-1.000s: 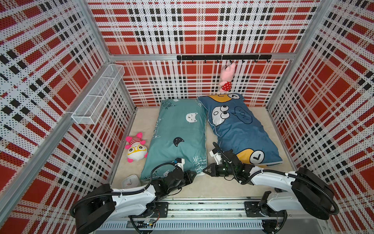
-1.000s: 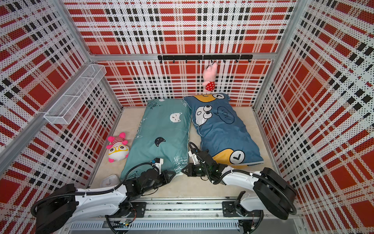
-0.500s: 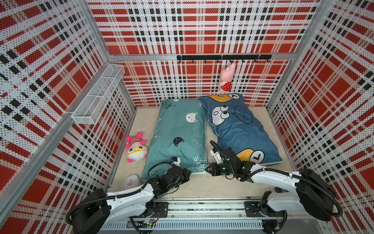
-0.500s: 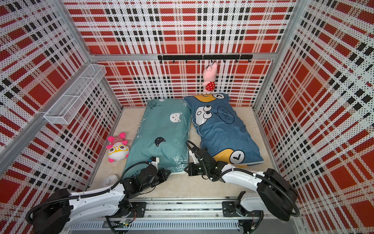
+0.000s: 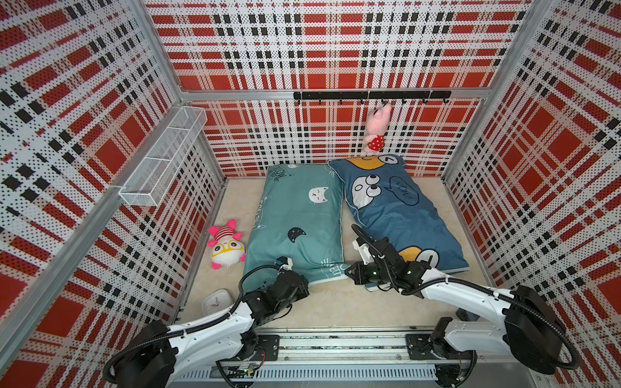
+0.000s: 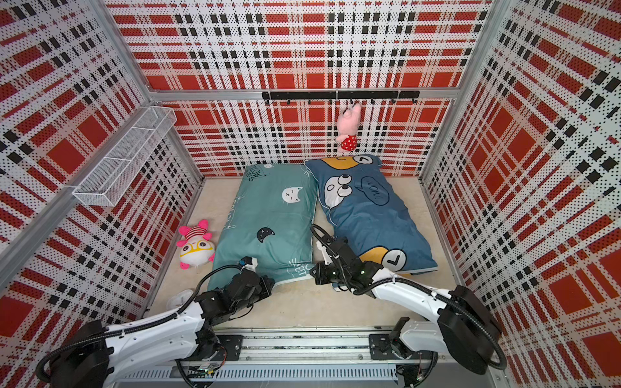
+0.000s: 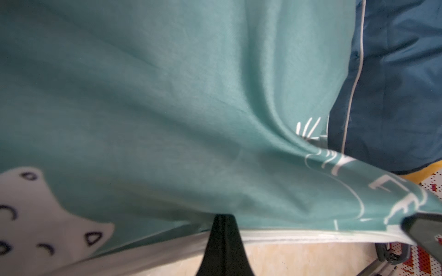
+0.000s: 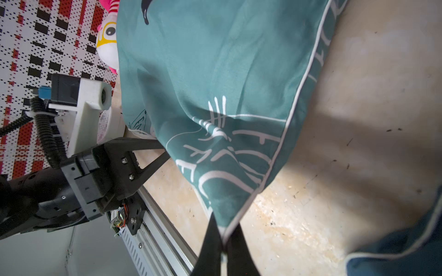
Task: Zip up pillowcases
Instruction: Zip the zipper on the pillowcase.
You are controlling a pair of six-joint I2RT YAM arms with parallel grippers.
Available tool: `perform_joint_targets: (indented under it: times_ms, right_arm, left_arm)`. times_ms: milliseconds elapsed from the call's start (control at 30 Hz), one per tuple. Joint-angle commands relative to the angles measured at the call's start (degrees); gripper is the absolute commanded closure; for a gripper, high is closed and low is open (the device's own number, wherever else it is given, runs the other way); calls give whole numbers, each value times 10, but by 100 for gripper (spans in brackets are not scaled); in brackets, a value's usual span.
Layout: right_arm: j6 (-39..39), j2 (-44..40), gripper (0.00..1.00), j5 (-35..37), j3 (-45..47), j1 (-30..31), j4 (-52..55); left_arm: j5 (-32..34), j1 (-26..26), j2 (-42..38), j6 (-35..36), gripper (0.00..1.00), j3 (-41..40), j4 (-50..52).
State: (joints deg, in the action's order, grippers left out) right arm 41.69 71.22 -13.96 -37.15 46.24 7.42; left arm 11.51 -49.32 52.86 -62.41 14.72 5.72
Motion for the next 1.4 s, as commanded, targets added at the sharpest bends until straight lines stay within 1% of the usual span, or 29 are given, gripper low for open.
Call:
perform_joint_targets:
  times_ms: [0,267,667,1200,1267,1300,1367]
  right_arm:
    - [-22,-20,100,28,-19,-15,22]
    - [-45,-29,100,34,-43,-44,49]
    - [-79,-45,100,36,-69,-96,86]
    - [-96,-57,100,23,-74,-177,98]
    - [-96,-55,100,21,-77,-185,101]
    - [-114,-54,100,22,-78,-188,102]
    - [-118,-54,100,20,-79,-198,103]
  left_arm:
    - [32,9,-4,20,100,11,59]
    - [51,18,-11,24,100,11,82]
    - [57,40,-27,32,100,5,102]
    - [73,43,-31,38,100,13,131]
    - [80,43,-32,37,100,14,138]
    - [86,43,-33,36,100,14,144]
    - [104,42,-39,30,100,15,155]
